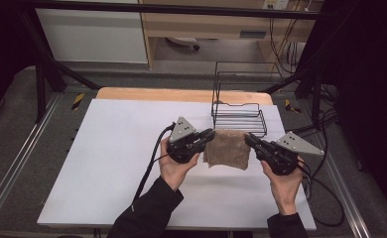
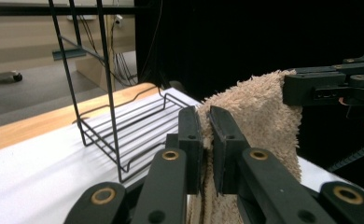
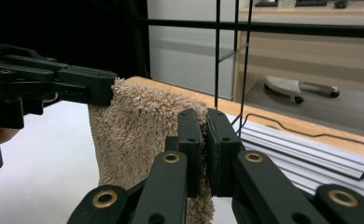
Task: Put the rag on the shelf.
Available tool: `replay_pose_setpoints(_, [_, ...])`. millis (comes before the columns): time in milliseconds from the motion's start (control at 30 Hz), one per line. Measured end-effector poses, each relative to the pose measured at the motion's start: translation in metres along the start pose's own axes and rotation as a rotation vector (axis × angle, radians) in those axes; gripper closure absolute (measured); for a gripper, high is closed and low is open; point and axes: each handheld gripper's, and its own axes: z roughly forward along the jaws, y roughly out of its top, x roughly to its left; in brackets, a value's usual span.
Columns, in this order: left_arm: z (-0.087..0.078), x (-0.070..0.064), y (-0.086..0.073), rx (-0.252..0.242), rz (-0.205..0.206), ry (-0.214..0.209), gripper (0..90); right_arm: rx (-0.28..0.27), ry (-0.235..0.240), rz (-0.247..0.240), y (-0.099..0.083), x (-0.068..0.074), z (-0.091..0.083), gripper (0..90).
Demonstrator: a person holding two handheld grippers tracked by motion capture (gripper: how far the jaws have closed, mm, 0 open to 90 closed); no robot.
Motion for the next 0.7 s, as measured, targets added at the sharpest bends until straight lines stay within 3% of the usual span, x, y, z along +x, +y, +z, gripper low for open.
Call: replay_pose_setpoints(700, [0.005, 0.000, 0.040, -0.073, 0.022, -0.001, 83.3, -0.092, -0.052, -0.042, 0.039, -0.005, -0.007, 85.8])
